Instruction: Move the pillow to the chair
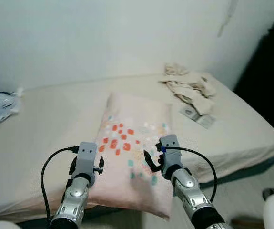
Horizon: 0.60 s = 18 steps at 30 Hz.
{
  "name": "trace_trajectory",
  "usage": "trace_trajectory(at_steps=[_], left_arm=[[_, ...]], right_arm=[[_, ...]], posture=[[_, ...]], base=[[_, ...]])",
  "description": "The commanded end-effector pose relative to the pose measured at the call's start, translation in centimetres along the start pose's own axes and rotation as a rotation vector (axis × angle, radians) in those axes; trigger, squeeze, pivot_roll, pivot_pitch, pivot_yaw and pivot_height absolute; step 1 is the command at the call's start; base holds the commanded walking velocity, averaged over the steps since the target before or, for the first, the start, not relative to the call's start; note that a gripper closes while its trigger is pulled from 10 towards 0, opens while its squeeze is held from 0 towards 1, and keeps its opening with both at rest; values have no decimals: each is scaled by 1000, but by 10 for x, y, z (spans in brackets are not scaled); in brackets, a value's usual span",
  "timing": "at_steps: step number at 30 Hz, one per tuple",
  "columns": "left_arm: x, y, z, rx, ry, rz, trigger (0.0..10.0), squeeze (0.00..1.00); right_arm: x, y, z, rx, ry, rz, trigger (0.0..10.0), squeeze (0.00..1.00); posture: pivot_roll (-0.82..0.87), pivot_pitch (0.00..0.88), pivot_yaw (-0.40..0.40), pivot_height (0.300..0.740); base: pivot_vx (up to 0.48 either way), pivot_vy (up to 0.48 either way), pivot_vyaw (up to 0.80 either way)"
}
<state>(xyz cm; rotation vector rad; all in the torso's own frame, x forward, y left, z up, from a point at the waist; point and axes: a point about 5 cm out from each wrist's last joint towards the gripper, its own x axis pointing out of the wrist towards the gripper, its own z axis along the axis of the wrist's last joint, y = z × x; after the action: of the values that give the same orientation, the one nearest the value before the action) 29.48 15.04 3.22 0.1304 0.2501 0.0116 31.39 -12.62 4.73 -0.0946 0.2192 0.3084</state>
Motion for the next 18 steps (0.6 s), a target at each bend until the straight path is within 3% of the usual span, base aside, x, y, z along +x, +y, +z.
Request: trace_trajectory(at_steps=[1,18], left_arm=[[-1,3,-1,14,4,10,10000,0],[2,6,3,24,-4,14,10000,0]], right_arm=[[-1,-1,-4,16,8,-8,10000,0],[1,-3,2,14,-18,-27,10000,0]], posture=[[-56,70,-58,740],[-55,69,-43,740]], base=[[0,0,800],[0,0,800]])
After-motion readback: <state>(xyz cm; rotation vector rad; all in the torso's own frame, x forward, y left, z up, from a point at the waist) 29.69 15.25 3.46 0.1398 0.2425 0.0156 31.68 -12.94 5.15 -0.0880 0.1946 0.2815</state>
